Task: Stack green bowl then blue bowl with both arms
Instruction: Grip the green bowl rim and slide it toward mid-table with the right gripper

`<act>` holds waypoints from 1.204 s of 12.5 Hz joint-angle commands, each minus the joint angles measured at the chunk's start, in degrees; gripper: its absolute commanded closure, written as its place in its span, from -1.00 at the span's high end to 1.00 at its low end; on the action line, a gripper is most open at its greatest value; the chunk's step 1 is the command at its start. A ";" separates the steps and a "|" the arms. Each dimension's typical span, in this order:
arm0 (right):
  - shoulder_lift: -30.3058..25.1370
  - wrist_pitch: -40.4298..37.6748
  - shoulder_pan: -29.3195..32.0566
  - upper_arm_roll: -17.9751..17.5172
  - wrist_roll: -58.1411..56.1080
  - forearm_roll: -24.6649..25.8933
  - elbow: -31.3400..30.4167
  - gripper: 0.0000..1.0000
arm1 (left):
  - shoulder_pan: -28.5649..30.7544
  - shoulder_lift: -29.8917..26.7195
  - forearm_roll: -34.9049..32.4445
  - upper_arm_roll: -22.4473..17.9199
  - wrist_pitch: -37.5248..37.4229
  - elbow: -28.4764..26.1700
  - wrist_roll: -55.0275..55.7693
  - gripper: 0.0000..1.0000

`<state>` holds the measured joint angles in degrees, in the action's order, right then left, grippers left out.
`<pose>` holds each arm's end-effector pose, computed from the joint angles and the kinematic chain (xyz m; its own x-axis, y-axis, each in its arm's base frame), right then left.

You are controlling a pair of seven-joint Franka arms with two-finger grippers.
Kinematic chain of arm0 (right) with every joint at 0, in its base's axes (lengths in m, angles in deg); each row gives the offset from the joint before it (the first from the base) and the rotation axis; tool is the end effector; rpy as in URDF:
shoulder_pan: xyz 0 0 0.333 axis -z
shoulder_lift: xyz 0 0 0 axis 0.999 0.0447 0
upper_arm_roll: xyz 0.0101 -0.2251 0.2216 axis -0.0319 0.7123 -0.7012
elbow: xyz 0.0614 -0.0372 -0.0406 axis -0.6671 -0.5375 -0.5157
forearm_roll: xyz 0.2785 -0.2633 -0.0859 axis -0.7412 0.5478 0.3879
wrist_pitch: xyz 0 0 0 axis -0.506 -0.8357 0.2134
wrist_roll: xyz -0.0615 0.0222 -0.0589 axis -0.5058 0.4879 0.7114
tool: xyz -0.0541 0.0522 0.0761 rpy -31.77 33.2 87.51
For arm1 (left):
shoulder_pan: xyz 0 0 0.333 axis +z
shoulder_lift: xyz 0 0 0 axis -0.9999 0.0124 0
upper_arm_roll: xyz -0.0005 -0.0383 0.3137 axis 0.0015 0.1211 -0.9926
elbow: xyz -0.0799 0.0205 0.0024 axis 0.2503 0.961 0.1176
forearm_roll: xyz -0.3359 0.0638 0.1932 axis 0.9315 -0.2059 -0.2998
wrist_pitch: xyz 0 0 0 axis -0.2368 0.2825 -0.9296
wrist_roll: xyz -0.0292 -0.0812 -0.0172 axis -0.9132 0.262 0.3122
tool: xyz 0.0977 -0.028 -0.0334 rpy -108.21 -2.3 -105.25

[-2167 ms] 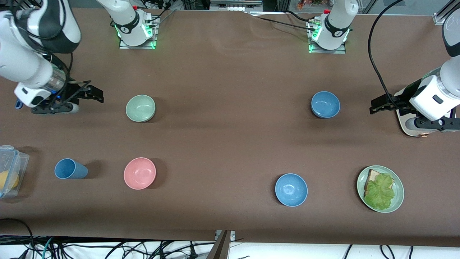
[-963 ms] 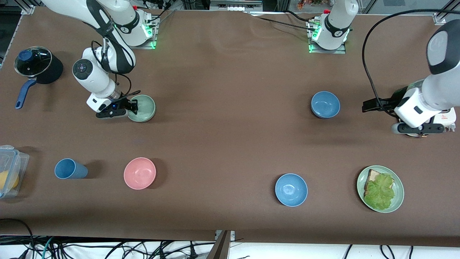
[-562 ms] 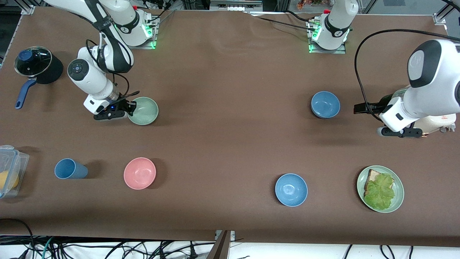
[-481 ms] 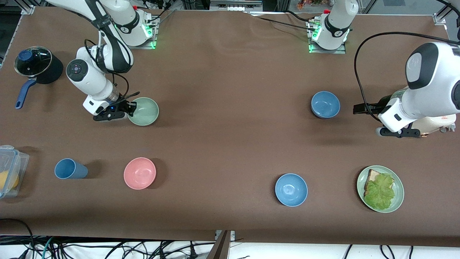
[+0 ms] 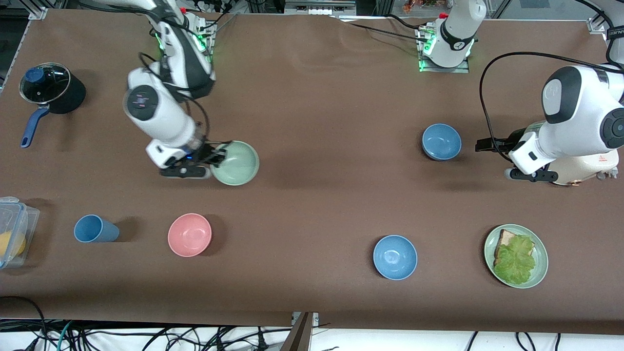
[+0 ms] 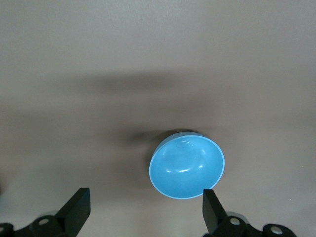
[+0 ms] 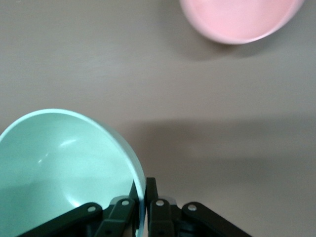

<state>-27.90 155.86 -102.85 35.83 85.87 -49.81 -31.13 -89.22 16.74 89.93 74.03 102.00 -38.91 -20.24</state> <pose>0.5513 0.2638 0.3215 0.9952 -0.0969 -0.0102 -0.0975 -0.9908 -0.0939 0.5547 0.0133 0.3639 0.9566 -0.0367 -0.2891 -0.0050 -0.9940 0.1094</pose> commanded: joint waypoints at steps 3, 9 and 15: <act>14.48 6.67 -12.87 0.65 22.28 1.43 11.37 -1.00 | 1.50 -4.07 4.70 -0.36 8.34 -9.58 -7.50 1.00; 18.89 12.85 -17.46 2.67 28.29 2.66 11.28 -0.14 | 1.60 -4.07 11.03 -2.48 18.80 -18.91 -13.68 1.00; 11.36 1.82 -16.84 8.72 21.82 3.02 12.86 0.99 | 0.89 -2.22 15.95 -2.39 30.15 -24.98 -18.25 0.98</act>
<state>-11.62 164.18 -119.50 41.39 111.39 -47.48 -18.36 -87.94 15.12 102.99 71.69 129.71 -61.84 -35.49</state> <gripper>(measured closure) 0.313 0.004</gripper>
